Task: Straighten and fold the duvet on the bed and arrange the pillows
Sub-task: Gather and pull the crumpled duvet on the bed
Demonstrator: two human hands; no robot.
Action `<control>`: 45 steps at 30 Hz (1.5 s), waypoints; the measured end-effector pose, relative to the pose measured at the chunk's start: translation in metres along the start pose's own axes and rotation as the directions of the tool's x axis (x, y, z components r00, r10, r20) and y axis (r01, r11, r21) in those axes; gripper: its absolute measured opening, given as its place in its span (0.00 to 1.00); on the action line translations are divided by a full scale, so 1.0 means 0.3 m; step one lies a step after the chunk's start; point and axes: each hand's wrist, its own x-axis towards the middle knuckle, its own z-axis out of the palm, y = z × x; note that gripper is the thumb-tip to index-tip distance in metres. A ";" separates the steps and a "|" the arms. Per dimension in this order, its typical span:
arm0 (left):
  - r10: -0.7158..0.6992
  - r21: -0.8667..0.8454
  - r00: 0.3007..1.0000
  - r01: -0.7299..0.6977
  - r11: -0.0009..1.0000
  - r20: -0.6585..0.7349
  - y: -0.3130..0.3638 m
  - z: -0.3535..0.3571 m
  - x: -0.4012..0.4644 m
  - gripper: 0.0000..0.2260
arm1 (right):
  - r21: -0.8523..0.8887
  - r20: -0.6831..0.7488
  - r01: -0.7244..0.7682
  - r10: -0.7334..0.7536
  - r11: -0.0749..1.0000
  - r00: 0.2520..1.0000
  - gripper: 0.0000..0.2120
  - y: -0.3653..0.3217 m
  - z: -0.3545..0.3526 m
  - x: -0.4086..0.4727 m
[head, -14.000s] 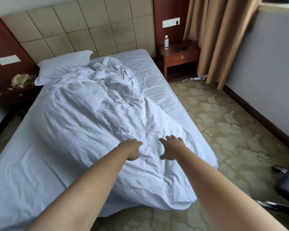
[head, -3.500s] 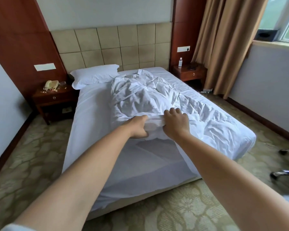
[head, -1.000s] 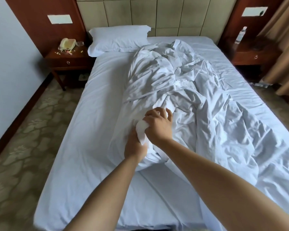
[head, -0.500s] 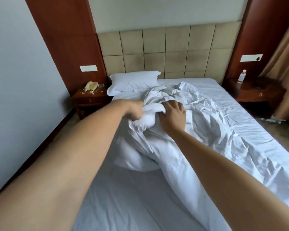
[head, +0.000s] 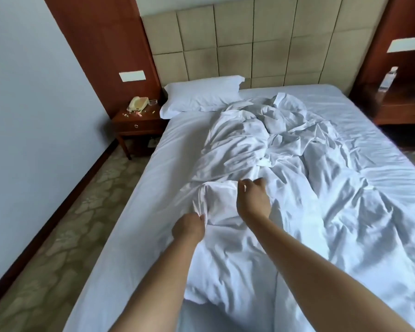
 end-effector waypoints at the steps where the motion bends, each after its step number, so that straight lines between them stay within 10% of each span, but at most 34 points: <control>1: 0.032 -0.007 0.998 -0.032 0.999 0.051 -0.022 0.032 0.023 0.21 | -0.012 0.043 0.096 -0.095 0.995 0.995 0.17 0.014 0.031 0.002; 11: 0.111 0.117 0.990 -0.120 0.986 0.082 -0.214 0.133 0.080 0.49 | -0.342 0.514 0.789 -0.601 0.510 0.611 0.34 0.039 0.313 -0.019; 21: -0.044 0.009 0.971 0.043 0.999 0.236 -0.419 0.135 0.137 0.26 | -0.488 0.491 0.872 -0.840 -0.047 0.229 0.20 -0.021 0.541 -0.041; 27: -0.003 -0.180 0.955 0.059 0.982 0.298 -0.481 0.129 0.136 0.37 | -0.459 0.327 0.841 -0.826 0.285 0.458 0.06 -0.154 0.601 -0.136; 31: 0.001 -0.447 0.999 0.022 0.894 0.050 -0.471 0.096 0.104 0.45 | -0.322 0.136 0.687 -0.686 0.652 0.715 0.19 -0.291 0.580 -0.201; 35: -0.098 -0.659 0.986 -0.014 0.752 -0.132 -0.425 0.073 0.054 0.37 | -0.082 -0.122 0.648 -0.653 0.758 0.748 0.16 -0.423 0.478 -0.195; 45: 0.271 -0.052 0.954 -0.280 0.959 -0.131 -0.337 -0.329 -0.072 0.17 | -0.123 -0.279 0.393 -0.411 0.911 0.868 0.07 -0.391 0.149 -0.108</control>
